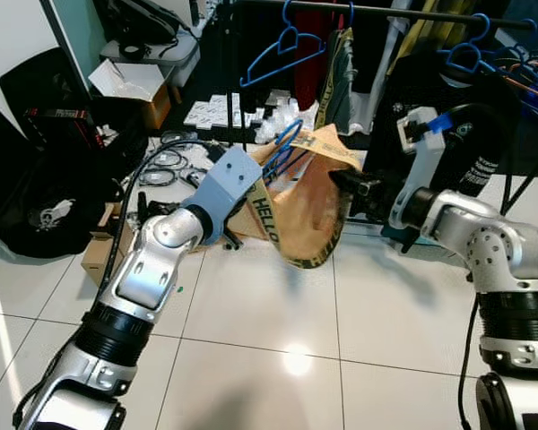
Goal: Hang hanger
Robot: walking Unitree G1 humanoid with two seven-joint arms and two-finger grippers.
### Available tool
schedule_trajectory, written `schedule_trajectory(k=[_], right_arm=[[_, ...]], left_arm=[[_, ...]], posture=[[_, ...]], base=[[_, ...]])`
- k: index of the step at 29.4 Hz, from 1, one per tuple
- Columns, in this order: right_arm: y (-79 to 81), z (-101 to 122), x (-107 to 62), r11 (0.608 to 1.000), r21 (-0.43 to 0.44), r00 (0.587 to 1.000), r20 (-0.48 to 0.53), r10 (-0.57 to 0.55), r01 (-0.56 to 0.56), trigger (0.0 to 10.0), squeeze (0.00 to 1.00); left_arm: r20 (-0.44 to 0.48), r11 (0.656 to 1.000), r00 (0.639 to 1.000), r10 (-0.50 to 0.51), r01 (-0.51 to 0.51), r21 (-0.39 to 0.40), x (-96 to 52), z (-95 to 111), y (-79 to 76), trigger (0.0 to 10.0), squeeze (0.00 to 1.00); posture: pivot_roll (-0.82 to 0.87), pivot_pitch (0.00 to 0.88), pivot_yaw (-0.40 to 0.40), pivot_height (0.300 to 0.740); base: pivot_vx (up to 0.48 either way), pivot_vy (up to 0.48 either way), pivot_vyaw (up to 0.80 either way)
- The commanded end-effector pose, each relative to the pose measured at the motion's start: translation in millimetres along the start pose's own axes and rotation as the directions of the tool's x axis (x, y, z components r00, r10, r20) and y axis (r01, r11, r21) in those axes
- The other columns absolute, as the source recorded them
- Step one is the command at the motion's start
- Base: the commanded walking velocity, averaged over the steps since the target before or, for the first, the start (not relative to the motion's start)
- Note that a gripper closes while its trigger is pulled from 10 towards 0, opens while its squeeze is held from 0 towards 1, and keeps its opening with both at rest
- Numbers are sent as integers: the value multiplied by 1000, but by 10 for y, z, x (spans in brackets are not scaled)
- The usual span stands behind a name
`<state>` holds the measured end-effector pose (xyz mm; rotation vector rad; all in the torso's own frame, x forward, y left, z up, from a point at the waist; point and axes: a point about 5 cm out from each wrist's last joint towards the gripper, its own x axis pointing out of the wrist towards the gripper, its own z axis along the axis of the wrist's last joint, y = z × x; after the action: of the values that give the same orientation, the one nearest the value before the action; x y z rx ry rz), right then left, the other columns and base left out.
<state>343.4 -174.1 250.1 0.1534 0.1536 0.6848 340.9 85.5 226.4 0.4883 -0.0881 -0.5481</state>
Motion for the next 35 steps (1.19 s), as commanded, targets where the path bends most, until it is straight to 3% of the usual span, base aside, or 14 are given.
schedule_trajectory(k=[1, 11, 13, 16, 19, 21, 23, 24, 26, 27, 28, 31, 32, 35], right_arm=[[142, -39, 31, 996, -37, 997, -7, 80, -80, 10000, 1000], [291, -135, -108, 960, -158, 971, -97, 219, -232, 10000, 1000], [308, -101, -212, 937, -209, 959, -97, 265, -280, 10000, 1000], [241, 227, -773, 872, -314, 921, -26, 388, -376, 10000, 1000], [241, 227, -773, 872, -314, 921, -26, 388, -376, 10000, 1000], [120, 369, -1049, 865, -379, 938, -28, 345, -329, 10000, 1000], [120, 369, -1049, 865, -379, 938, -28, 345, -329, 10000, 1000], [49, 393, -1146, 867, -403, 954, -53, 296, -292, 10000, 631], [49, 393, -1146, 867, -403, 954, -53, 296, -292, 10000, 631], [2, 432, -1223, 866, -427, 964, -67, 258, -262, 10000, 0], [2, 432, -1223, 866, -427, 964, -67, 258, -262, 10000, 0], [106, 420, -1240, 819, -453, 935, -157, 317, -353, 10000, 0], [106, 420, -1240, 819, -453, 935, -157, 317, -353, 10000, 0], [184, 405, -1205, 784, -456, 907, -200, 370, -420, 10000, 0]], left_arm=[[24, 998, 998, -57, 57, -28, 6, 33, -159, 10000, 0], [48, 991, 995, -82, 87, -98, 19, 58, -178, 10000, 0], [49, 990, 995, -82, 87, -108, 4, 47, -123, 10000, 0], [12, 992, 993, -119, 119, -39, -134, -92, 160, 10000, 0], [12, 992, 993, -119, 119, -39, -134, -92, 160, 10000, 0], [-28, 980, 980, -196, 197, 39, -264, -190, 265, 10000, 0], [-28, 980, 980, -196, 197, 39, -264, -190, 265, 10000, 0], [-40, 965, 968, -249, 251, 80, -333, -211, 301, 10000, 0], [-40, 965, 968, -249, 251, 80, -333, -211, 301, 10000, 0], [-66, 922, 935, -348, 355, 153, -438, -233, 307, 10000, 0], [-66, 922, 935, -348, 355, 153, -438, -233, 307, 10000, 0], [-75, 727, 757, -649, 646, 231, -701, -138, 142, 10000, 0], [-75, 727, 757, -649, 646, 231, -701, -138, 142, 10000, 0], [-35, 667, 695, -718, 702, 252, -734, -31, 86, 10000, 0]], posture=[[-51, 124, 9, 740], [-54, 122, 6, 740], [-55, 121, 5, 740], [-56, 119, 5, 740], [-56, 119, 5, 740], [-61, 123, 8, 740], [-61, 123, 8, 740], [-60, 125, 10, 740], [-60, 125, 10, 740], [-55, 126, 16, 740], [-55, 126, 16, 740], [-52, 124, 18, 740], [-52, 124, 18, 740], [-55, 121, 20, 740]], base=[[0, 0, 0], [0, 0, 0], [0, 0, 0], [0, 0, 0], [0, 0, 0], [0, 0, 0], [0, 0, 0], [0, 0, 0], [0, 0, 0], [0, 0, 0], [0, 0, 0], [0, 0, 0], [0, 0, 0], [0, 0, 0]])
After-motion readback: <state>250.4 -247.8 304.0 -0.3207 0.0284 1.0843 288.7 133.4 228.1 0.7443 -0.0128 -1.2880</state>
